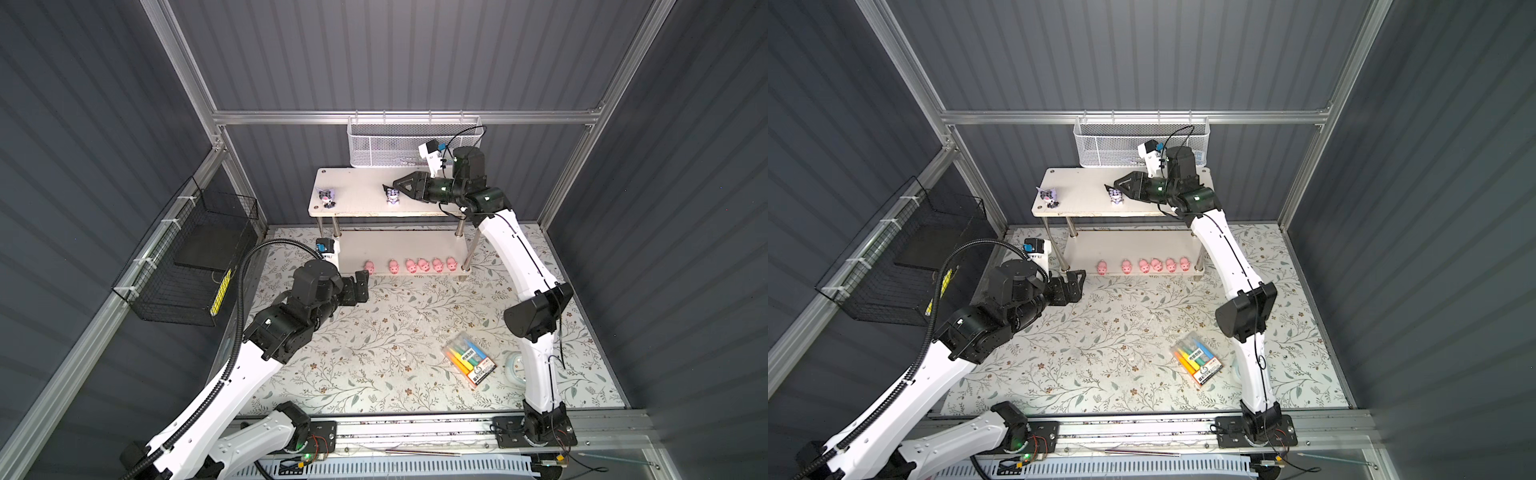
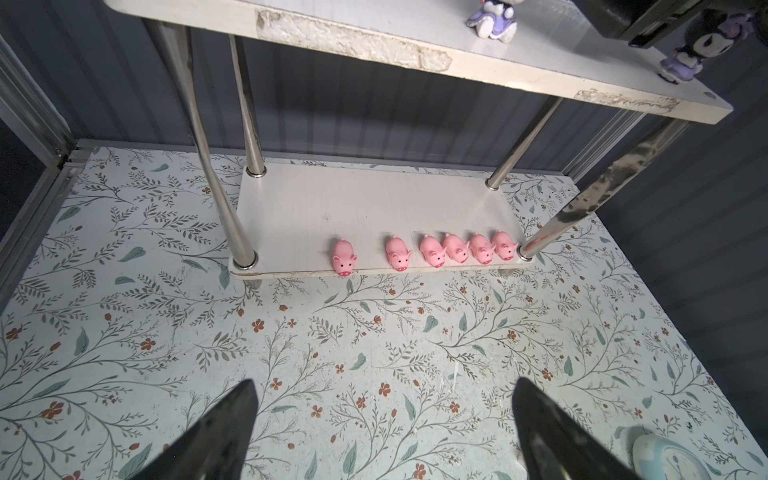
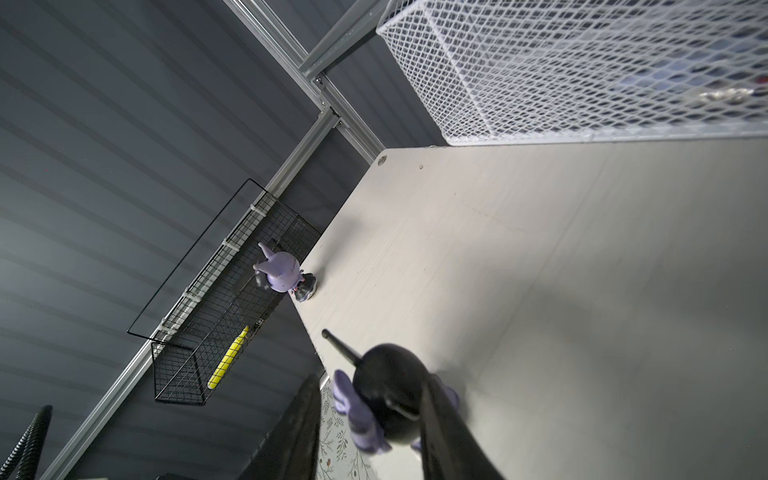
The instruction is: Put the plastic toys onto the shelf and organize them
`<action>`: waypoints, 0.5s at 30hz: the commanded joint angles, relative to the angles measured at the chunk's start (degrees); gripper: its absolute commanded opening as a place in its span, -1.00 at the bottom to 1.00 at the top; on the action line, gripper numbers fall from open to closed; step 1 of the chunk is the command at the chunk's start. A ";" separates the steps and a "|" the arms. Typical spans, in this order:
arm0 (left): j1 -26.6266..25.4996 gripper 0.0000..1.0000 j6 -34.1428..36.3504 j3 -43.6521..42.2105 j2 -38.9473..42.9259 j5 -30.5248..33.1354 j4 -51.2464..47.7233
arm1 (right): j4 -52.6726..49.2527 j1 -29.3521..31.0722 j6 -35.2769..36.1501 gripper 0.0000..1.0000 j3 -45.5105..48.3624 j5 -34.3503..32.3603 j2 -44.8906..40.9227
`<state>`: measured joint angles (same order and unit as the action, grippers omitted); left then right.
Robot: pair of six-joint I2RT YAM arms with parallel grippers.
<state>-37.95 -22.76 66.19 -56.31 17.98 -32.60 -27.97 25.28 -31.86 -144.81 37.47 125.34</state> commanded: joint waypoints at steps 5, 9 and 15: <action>-0.19 0.90 -0.70 -0.52 1.48 -0.43 -1.10 | 0.38 0.35 1.40 -0.18 1.90 -1.02 -3.70; -0.21 0.90 -0.70 -0.54 1.73 -0.49 -1.25 | 0.28 0.34 1.53 -0.14 1.78 -1.93 -3.96; -0.19 0.94 0.50 -0.07 1.52 -0.48 -1.61 | -2.80 0.28 3.52 0.11 -2.03 -3.31 -4.11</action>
<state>-37.95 -22.87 66.04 -55.37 17.98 -33.34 -29.12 25.28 -30.30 -143.83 35.38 122.72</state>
